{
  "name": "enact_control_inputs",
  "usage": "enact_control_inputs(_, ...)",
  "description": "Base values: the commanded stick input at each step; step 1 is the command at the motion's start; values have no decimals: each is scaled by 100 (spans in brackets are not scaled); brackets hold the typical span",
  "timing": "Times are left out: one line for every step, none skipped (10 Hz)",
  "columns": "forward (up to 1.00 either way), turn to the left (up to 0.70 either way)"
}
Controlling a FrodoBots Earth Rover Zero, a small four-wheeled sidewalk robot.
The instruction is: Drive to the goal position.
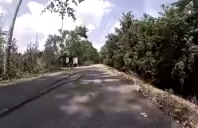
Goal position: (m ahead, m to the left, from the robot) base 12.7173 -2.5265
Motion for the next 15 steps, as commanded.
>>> enact_control_inputs(70, 0)
enact_control_inputs(70, 0)
enact_control_inputs(70, 0)
enact_control_inputs(70, 0)
enact_control_inputs(70, 0)
enact_control_inputs(70, 0)
enact_control_inputs(70, 0)
enact_control_inputs(70, 0)
enact_control_inputs(70, 0)
enact_control_inputs(70, 0)
enact_control_inputs(70, 0)
enact_control_inputs(70, 0)
enact_control_inputs(70, 0)
enact_control_inputs(70, 0)
enact_control_inputs(70, 0)
